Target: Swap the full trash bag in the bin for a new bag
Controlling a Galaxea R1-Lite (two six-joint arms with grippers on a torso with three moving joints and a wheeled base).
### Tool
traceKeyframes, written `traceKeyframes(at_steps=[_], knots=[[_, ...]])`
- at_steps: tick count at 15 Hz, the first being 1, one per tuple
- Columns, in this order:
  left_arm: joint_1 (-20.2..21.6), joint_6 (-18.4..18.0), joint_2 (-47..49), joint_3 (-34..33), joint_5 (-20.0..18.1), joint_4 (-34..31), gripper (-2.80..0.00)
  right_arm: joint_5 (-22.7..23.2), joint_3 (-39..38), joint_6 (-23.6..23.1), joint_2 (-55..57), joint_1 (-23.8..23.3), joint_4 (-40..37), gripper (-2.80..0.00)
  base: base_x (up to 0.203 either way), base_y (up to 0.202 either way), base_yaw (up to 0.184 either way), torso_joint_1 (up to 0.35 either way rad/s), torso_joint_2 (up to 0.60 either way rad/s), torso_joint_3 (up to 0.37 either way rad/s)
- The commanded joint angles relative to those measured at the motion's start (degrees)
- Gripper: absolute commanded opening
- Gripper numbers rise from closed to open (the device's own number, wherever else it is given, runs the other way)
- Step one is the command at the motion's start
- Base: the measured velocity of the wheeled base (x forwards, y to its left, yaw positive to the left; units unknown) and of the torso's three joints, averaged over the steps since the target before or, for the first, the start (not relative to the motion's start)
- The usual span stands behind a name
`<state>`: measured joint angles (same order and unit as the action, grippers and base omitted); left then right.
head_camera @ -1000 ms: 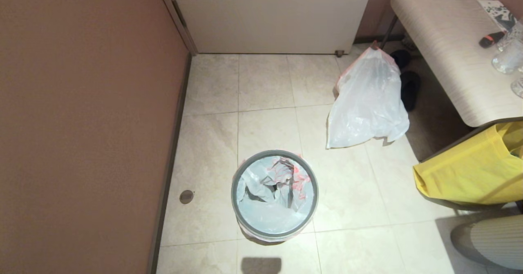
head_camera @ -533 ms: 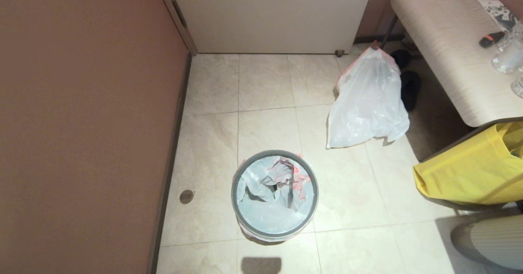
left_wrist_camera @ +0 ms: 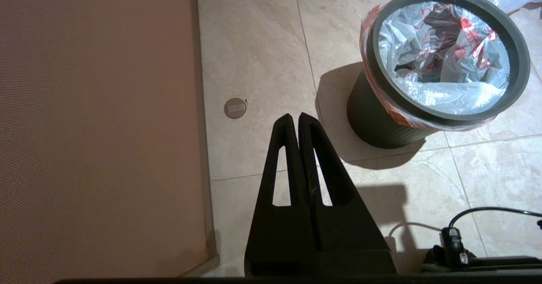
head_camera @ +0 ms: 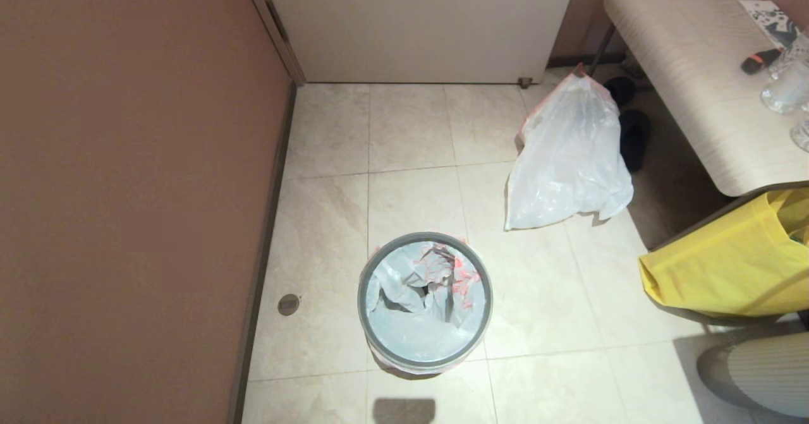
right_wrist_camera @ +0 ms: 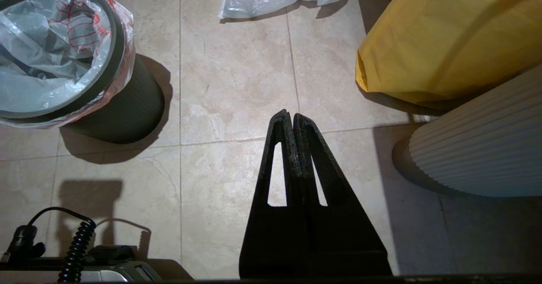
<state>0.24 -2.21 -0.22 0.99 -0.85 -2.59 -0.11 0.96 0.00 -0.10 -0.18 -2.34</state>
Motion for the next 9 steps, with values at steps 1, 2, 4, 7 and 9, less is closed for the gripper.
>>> traceKeyframes(at_steps=[1, 2, 4, 7, 9], knots=[[0.0, 0.2, 0.2, 0.0, 0.1, 0.1, -2.80, -0.1, 0.0, 0.2, 0.2, 0.0, 0.0, -2.80, 0.000, 0.000, 0.000, 0.000, 0.00, 0.000], [0.0, 1.2, 0.2, -0.1, 0.2, 0.2, -2.80, -0.1, 0.0, 0.2, 0.2, 0.0, 0.0, -2.80, 0.000, 0.000, 0.000, 0.000, 0.00, 0.000], [0.0, 2.2, 0.2, -0.1, 0.3, 0.4, -2.80, -0.1, 0.0, 0.2, 0.2, 0.0, 0.0, -2.80, 0.000, 0.000, 0.000, 0.000, 0.00, 0.000], [0.0, 2.2, 0.2, -0.1, 0.3, 0.3, -2.80, -0.1, 0.0, 0.1, 0.2, 0.0, 0.0, -2.80, 0.000, 0.000, 0.000, 0.000, 0.00, 0.000], [0.0, 2.2, 0.2, -0.1, 0.3, 0.3, -2.80, -0.1, 0.0, 0.1, 0.2, 0.0, 0.0, -2.80, 0.000, 0.000, 0.000, 0.000, 0.00, 0.000]])
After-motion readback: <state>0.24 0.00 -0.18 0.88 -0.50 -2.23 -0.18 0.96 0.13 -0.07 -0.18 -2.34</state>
